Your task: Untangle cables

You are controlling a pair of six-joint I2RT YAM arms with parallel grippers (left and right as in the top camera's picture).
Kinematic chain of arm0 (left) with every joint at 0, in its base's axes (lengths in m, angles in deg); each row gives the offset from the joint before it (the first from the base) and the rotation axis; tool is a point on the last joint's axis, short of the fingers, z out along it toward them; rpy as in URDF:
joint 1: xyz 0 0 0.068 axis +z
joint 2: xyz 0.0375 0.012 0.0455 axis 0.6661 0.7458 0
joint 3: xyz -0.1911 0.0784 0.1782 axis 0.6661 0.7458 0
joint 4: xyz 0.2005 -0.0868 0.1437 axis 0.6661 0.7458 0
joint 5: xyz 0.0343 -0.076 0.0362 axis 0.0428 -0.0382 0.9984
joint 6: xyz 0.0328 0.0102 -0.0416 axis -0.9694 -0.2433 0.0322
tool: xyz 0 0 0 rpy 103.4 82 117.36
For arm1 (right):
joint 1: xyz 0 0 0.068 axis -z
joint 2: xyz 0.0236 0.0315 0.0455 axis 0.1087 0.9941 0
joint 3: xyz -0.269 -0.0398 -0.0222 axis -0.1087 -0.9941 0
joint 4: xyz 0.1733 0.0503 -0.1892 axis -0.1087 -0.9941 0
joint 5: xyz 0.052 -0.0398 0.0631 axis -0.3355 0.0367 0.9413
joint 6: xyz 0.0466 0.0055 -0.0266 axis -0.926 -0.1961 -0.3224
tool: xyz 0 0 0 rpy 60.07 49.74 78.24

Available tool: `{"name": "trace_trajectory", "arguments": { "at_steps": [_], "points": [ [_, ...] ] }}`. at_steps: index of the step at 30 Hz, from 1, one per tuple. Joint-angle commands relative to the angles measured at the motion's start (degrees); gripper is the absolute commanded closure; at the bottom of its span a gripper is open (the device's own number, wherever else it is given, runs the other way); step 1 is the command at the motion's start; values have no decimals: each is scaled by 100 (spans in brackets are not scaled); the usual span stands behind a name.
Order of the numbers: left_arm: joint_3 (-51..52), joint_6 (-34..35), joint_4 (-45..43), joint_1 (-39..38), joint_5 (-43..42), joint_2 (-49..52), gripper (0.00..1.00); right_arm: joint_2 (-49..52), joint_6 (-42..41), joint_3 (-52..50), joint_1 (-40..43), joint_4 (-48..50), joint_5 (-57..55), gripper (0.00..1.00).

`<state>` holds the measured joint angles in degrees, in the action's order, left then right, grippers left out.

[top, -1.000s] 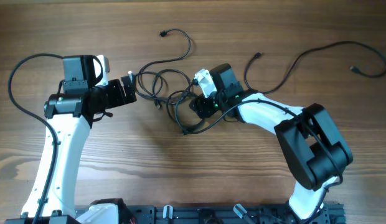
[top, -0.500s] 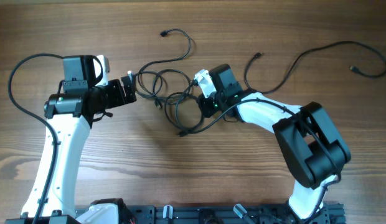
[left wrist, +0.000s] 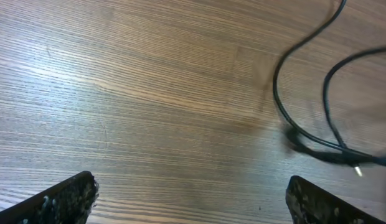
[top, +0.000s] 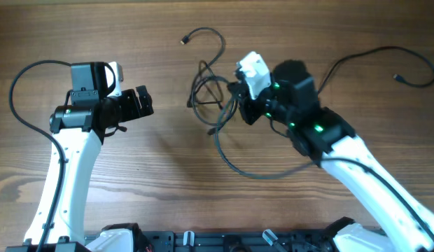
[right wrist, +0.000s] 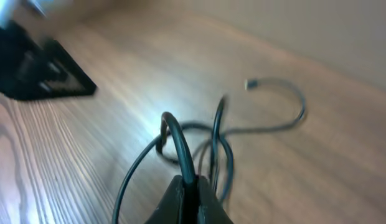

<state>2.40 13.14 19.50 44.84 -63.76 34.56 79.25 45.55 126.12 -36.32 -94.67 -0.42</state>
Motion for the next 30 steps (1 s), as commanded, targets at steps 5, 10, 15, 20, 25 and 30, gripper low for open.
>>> {"name": "trace_trajectory", "arguments": {
  "at_steps": [5, 10, 15, 20, 25, 30],
  "points": [
    [24, 55, 4, 31, -11, -31, 0, -872, -42, -2, -13, 229, 461, 96],
    [24, 55, 4, 31, -9, -31, 0, -881, -42, -2, -13, 514, 815, 96],
    [24, 55, 4, 31, -9, -31, 0, -872, -24, -2, -13, 520, 813, 96],
    [24, 55, 4, 31, -9, -31, 0, -782, -42, -2, -13, 525, 820, 96],
    [24, 695, -514, 26, -667, -31, 0, -745, -39, -2, -13, 527, 1036, 96],
    [24, 826, -199, -63, -2511, -24, 0, -737, -24, -2, -13, 564, 1034, 96]
  ]
}}
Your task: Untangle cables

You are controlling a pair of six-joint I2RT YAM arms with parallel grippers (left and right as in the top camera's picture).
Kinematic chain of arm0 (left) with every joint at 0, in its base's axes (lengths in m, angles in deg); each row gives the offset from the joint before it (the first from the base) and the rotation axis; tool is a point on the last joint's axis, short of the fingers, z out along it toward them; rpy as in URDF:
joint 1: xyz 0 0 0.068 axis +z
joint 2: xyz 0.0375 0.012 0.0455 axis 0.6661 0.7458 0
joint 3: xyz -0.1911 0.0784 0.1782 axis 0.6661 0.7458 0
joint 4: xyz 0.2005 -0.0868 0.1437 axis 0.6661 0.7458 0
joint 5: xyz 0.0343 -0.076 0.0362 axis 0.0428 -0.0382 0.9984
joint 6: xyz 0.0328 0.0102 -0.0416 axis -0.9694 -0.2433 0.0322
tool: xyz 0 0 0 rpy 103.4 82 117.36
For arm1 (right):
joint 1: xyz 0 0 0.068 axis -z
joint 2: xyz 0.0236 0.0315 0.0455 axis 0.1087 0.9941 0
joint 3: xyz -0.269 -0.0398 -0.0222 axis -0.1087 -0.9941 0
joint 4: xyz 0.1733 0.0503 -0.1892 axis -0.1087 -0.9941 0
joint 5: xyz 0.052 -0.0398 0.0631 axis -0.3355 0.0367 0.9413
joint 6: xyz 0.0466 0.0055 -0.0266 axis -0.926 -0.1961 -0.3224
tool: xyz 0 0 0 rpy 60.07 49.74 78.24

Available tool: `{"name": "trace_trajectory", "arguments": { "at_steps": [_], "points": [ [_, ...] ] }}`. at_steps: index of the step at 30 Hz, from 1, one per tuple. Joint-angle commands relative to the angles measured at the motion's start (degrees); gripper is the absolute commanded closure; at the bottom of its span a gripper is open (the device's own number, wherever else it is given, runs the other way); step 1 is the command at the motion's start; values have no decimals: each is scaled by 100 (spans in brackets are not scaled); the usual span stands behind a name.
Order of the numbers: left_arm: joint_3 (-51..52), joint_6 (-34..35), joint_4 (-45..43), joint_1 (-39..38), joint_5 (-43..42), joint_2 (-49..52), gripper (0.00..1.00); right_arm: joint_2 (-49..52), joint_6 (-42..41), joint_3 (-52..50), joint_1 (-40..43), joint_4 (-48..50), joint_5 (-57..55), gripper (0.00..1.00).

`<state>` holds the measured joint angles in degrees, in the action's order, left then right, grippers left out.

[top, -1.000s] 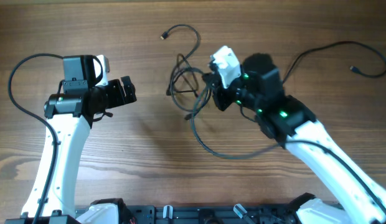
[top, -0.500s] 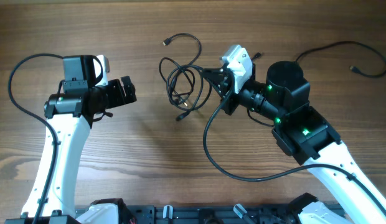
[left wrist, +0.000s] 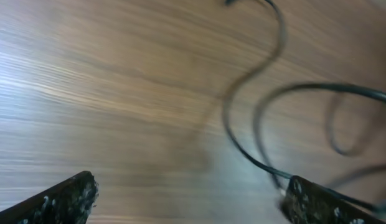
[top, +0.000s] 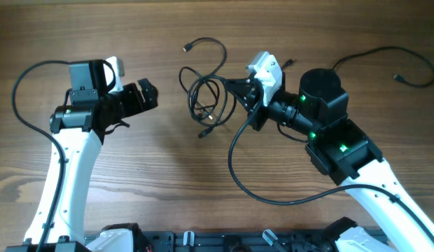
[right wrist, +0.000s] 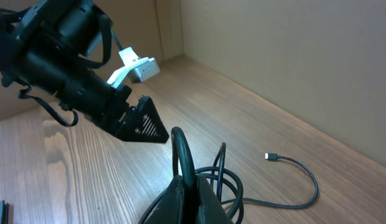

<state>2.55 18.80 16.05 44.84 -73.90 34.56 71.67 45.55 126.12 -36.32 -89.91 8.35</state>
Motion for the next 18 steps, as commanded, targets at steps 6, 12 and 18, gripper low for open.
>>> {"name": "trace_trajectory", "arguments": {
  "at_steps": [6, 12, 18],
  "points": [
    [9, -487, 754, -535, -1683, -24, 0, 46, -37, -2, -13, 94, 153, 96],
    [9, -1355, 1167, -1276, -1679, -24, 0, 48, -33, -2, -13, 90, 105, 96],
    [9, -1526, 1196, -1838, -1506, -24, 0, 164, -52, -2, -13, 83, 87, 96]
  ]
}}
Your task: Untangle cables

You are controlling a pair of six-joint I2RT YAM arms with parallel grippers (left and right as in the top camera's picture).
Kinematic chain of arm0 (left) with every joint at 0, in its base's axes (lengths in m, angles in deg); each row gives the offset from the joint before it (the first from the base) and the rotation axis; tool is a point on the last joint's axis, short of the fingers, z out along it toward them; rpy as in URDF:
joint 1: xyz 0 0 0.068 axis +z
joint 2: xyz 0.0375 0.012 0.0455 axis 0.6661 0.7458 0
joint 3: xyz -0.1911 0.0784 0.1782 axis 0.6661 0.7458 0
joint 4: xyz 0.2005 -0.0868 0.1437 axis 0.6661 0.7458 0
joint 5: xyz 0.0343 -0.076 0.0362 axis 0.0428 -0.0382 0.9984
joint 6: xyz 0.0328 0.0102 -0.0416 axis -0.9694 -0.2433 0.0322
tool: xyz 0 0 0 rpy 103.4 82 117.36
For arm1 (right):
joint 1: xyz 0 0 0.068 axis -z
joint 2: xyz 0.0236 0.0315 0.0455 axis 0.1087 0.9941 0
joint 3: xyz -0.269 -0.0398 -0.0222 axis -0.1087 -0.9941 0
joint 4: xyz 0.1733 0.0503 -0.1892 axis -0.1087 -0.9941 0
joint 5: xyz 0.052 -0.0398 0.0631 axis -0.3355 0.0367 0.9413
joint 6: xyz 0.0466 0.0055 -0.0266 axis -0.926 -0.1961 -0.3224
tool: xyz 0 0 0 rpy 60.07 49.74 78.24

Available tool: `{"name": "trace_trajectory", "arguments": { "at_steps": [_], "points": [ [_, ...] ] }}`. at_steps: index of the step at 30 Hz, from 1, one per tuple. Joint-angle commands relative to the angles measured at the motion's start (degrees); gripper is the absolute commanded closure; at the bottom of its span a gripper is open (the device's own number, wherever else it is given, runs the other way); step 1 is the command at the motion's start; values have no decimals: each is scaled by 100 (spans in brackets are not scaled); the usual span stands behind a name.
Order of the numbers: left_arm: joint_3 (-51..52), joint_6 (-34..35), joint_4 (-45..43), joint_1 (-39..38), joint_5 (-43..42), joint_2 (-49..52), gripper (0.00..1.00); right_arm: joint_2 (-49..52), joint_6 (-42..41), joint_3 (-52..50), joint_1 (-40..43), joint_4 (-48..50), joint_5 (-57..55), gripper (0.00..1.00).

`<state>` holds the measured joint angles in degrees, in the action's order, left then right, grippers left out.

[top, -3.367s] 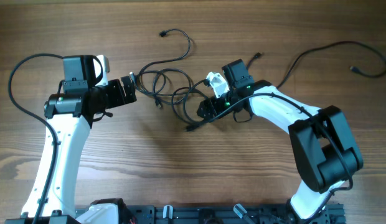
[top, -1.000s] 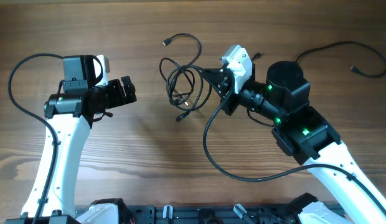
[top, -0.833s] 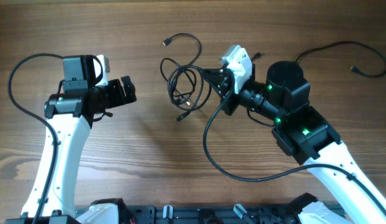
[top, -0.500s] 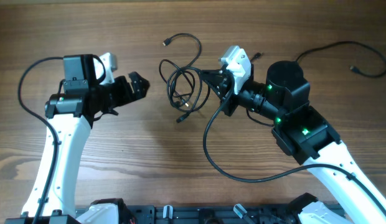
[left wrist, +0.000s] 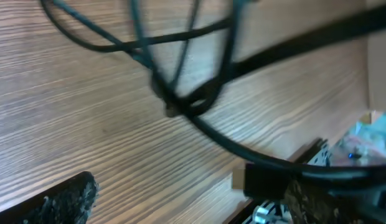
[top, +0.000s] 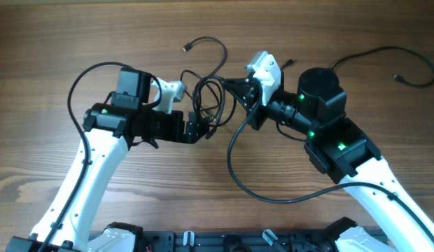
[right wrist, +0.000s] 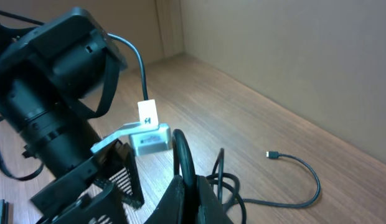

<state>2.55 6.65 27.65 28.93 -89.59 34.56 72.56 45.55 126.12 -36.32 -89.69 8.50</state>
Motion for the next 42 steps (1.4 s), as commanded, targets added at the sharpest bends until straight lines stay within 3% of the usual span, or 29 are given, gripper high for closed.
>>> {"name": "trace_trajectory", "arguments": {
  "at_steps": [1, 5, 17, 21, 26, 32, 42],
  "points": [
    [9, -308, 105, -326, 249, -24, 0, 87, -74, -2, -13, 61, 70, 96],
    [11, -223, 511, -470, 780, -11, 0, 90, -197, -2, -11, 105, 72, 96],
    [22, -269, 520, -470, 846, 214, 0, 90, -791, -2, -13, 476, 162, 96],
    [22, -157, 232, -470, 1416, 249, 0, 90, -787, -2, -13, 407, 155, 96],
    [20, 813, -505, -470, 2511, 236, 0, 109, -791, -2, -13, 330, 138, 96],
    [20, 787, -1016, -798, 2514, -155, 0, 407, -826, -2, -7, 4, -85, 96],
    [20, 573, -1515, -1067, 2855, -1147, 0, 929, -507, -2, -7, 122, 1456, 96]
  ]
}}
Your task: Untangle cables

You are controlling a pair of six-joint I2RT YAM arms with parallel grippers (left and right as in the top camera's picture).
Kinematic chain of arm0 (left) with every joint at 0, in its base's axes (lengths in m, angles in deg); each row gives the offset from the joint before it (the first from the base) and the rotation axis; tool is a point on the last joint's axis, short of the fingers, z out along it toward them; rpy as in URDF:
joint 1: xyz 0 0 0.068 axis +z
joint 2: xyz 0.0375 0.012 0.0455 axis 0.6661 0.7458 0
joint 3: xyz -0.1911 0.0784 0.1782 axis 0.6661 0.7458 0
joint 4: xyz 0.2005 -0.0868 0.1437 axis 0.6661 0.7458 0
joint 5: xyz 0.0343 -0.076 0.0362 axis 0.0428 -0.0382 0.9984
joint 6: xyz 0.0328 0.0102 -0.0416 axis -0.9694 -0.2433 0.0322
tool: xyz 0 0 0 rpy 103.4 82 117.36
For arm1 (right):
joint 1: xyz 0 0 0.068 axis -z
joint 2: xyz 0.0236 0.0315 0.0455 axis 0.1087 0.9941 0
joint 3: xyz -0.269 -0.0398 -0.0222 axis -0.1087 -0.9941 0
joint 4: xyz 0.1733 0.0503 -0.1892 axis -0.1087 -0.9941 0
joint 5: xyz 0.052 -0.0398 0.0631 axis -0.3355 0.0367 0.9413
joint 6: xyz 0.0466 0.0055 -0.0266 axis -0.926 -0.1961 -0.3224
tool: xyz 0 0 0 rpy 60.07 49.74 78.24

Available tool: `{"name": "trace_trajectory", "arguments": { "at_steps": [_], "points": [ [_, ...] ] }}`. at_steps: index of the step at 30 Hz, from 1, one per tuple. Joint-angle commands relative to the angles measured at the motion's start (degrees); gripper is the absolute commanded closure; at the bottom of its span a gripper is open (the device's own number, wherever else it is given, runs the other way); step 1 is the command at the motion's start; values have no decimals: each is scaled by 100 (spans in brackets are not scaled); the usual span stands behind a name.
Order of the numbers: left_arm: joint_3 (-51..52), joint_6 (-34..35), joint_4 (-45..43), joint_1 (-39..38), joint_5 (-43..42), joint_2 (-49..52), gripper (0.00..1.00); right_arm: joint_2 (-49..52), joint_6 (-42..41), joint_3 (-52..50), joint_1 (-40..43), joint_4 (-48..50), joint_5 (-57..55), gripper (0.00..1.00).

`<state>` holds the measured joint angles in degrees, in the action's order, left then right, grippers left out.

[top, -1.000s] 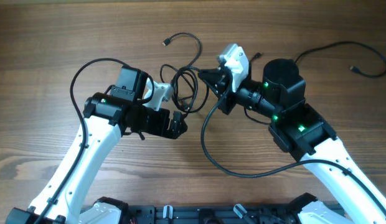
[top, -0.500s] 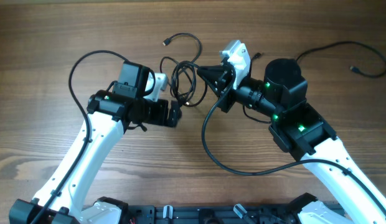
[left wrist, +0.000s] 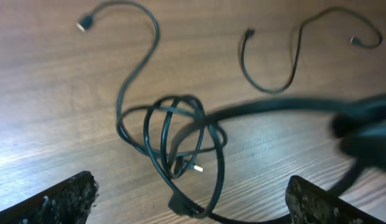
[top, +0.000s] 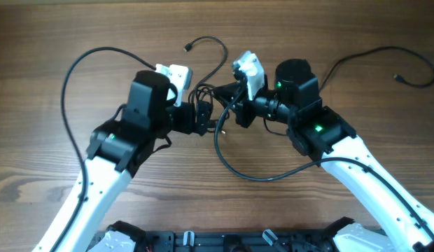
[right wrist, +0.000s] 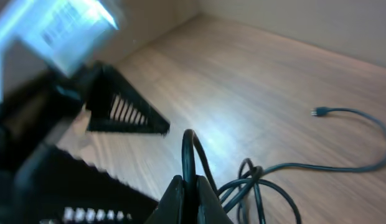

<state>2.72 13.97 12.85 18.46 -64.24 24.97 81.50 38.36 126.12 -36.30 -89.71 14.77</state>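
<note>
A black cable tangle lies on the wooden table, and shows as several looped strands in the left wrist view. My right gripper is shut on a thick black strand rising out of the tangle. That cable runs on in a wide loop toward the front. My left gripper is open right next to the tangle, its fingers spread wide with nothing between them. A loose plug end lies behind.
A second, separate black cable curves across the far right of the table, also visible as a thin cable in the left wrist view. The left arm's own lead arcs over the left side.
My left arm has shifted right and its open gripper now sits higher against the tangle, looking down on it. My right gripper, still shut on the strand, has moved slightly left and toward the left gripper.
My right gripper was shut on a strand at the tangle while the left stood open far to the left. The right then held the strand further right. The left gripper then came in beside the tangle, and now both grippers meet at it.
</note>
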Motion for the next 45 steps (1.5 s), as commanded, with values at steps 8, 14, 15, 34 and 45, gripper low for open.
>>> {"name": "trace_trajectory", "arguments": {
  "at_steps": [8, 14, 15, 34, 45],
  "points": [
    [2, -610, -9, -20, 361, -186, 0, 35, 398, -2, -9, 269, 1574, 96],
    [2, -715, 125, -15, 424, -186, 0, 35, 378, -2, 9, 509, 1672, 96],
    [2, -782, 144, -15, 428, -186, 0, 35, 376, -2, 13, 516, 1685, 96],
    [2, -437, -409, 0, 1685, -173, 96, 35, 378, -2, 13, 520, 2210, 96],
    [2, 1585, -1104, 2, 1906, -1237, 96, 37, 374, -2, 13, -319, 341, 0]
  ]
}}
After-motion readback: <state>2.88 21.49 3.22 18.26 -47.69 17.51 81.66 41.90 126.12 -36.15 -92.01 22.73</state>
